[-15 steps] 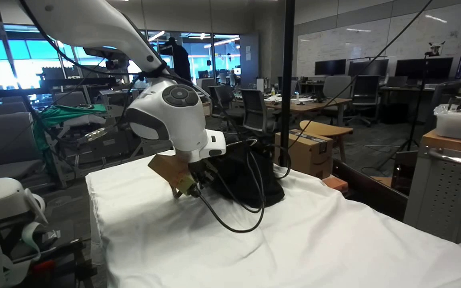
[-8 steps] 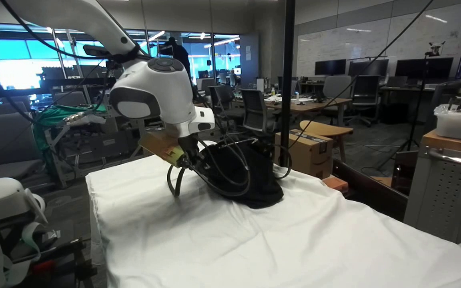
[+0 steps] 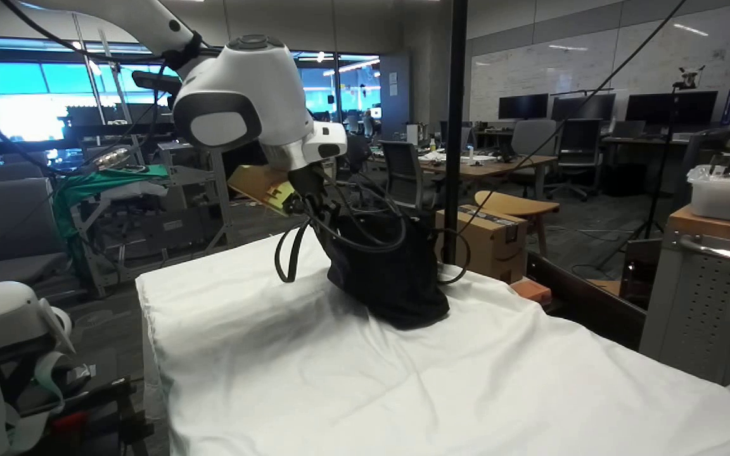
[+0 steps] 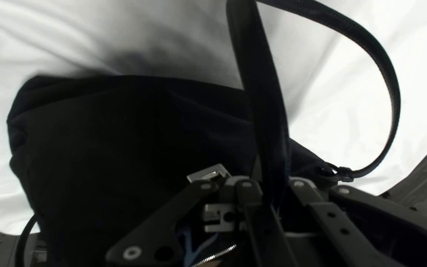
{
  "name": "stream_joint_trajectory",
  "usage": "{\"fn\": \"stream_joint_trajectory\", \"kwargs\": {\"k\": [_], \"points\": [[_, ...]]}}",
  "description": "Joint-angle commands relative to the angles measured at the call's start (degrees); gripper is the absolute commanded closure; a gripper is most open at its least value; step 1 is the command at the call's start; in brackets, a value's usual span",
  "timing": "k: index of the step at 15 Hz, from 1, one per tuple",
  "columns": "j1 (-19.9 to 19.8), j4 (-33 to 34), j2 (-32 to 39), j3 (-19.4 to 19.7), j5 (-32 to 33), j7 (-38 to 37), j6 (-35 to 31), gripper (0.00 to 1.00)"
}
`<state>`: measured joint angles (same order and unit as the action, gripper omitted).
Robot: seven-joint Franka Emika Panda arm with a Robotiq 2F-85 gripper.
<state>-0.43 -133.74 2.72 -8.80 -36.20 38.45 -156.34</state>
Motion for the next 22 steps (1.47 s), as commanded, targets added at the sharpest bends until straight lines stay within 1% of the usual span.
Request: {"fn": "stream_joint_trajectory", "kwargs": {"k": [1, 3, 6, 10, 13, 16, 18, 19, 20, 22], "points": [[1.21, 4.28, -1.74, 2.32, 8.42, -11.71, 0.91, 0.85], [0.93, 7.32, -1.65, 3.01, 12.08, -17.19, 2.04, 0.85], [0.82, 11.39, -1.28, 3.68, 14.45, -22.86, 3.19, 0.85], [0.58, 14.99, 0.17, 4.57, 16.17, -26.28, 5.65, 0.85], [0.50, 15.66, 1.58, 5.22, 18.72, -28.26, 7.71, 0.84], [0.14, 15.83, 3.08, 5.82, 19.93, -28.42, 11.23, 0.84], [-0.05, 15.87, 4.12, 6.24, 20.47, -28.69, 12.56, 0.70], [-0.12, 16.01, 4.54, 6.37, 20.53, -28.71, 13.39, 0.56], [-0.20, 16.16, 4.98, 6.48, 20.65, -28.84, 14.76, 0.45], [-0.15, 16.38, 5.59, 6.68, 21.45, -29.57, 16.69, 0.32]]}}
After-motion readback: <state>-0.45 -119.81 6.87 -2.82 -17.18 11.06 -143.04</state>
